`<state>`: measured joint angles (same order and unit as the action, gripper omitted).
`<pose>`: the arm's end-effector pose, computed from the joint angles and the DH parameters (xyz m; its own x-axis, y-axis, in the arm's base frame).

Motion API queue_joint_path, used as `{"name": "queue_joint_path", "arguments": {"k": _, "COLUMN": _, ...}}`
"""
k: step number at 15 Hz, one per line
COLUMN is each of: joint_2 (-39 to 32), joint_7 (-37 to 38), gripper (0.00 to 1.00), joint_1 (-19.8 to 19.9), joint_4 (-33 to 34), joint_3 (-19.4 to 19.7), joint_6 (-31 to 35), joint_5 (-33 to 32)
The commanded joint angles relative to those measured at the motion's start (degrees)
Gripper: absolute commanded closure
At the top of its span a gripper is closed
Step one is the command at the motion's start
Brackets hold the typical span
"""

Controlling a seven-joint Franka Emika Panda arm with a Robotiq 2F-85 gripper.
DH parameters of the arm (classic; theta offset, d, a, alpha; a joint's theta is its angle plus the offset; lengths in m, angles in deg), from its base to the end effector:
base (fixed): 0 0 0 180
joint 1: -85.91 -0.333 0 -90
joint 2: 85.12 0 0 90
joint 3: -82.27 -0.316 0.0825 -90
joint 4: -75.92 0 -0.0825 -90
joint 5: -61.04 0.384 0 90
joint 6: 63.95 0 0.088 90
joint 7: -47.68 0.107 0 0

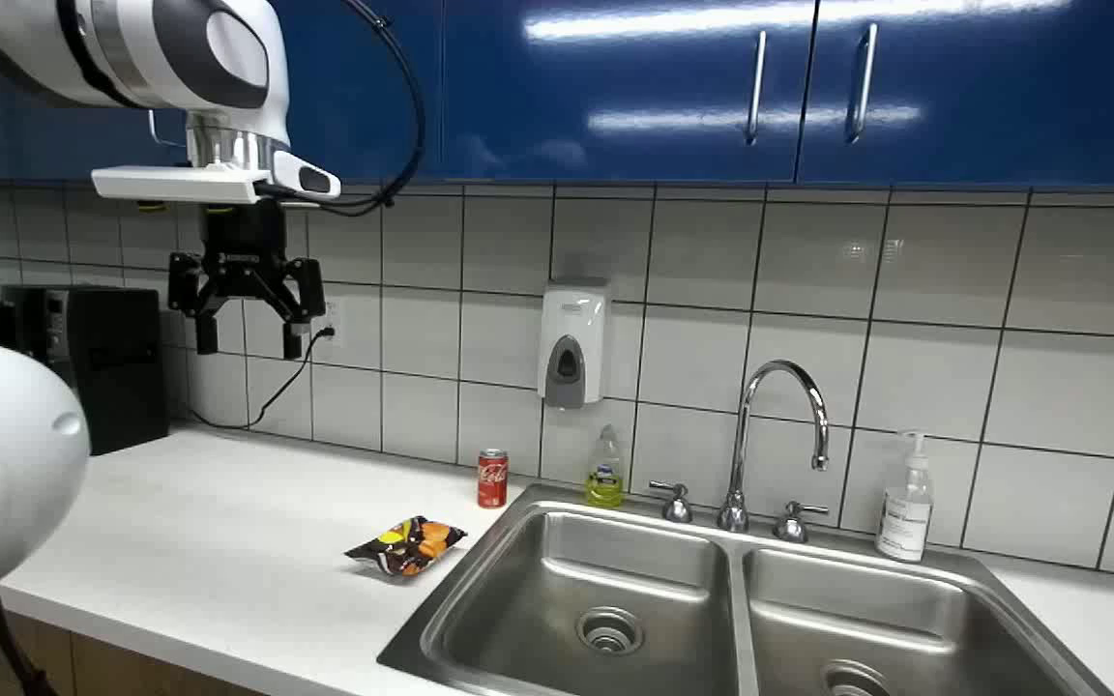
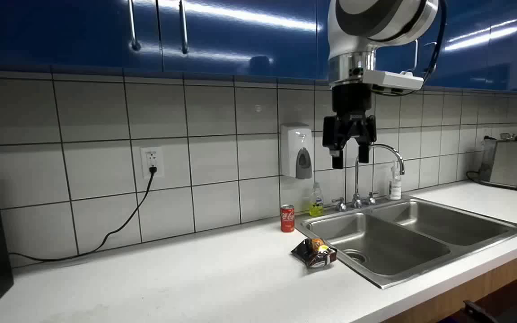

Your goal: Put the black packet in the sink on the left.

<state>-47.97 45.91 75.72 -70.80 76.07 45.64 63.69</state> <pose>0.3373 0.1043 0.4754 0.9612 0.2758 -0.0025 0.2758 -0.9610 0.0217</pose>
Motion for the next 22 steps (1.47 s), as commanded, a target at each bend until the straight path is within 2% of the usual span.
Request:
{"name": "queue_joint_path", "arguments": {"k": 1, "joint_2": -0.1, "joint_7": -0.1, "gripper": 0.0, "joint_1": 0.3, "joint_4": 0.1, "joint_3": -0.2, "joint_6": -0.1, "joint_5": 0.1}}
{"name": "queue_joint_path", "arguments": {"k": 9, "joint_2": -0.6, "joint_7": 0.1, "gripper": 0.0, "joint_1": 0.5, "joint_4": 0.1, "joint_3": -0.2, "joint_6": 0.4, "joint_5": 0.1}}
{"name": "queue_joint_path", "arguments": {"k": 17, "joint_2": -8.1, "joint_7": 2.9, "gripper": 0.0, "joint_1": 3.9, "joint_4": 0.9, "joint_3": 0.3, "joint_6": 8.5, "joint_5": -1.3}}
{"name": "queue_joint_path", "arguments": {"k": 22, "joint_2": -15.1, "joint_7": 3.5, "gripper": 0.0, "joint_1": 5.8, "joint_4": 1.3, "joint_3": 1.0, "joint_6": 16.3, "joint_5": -2.1}}
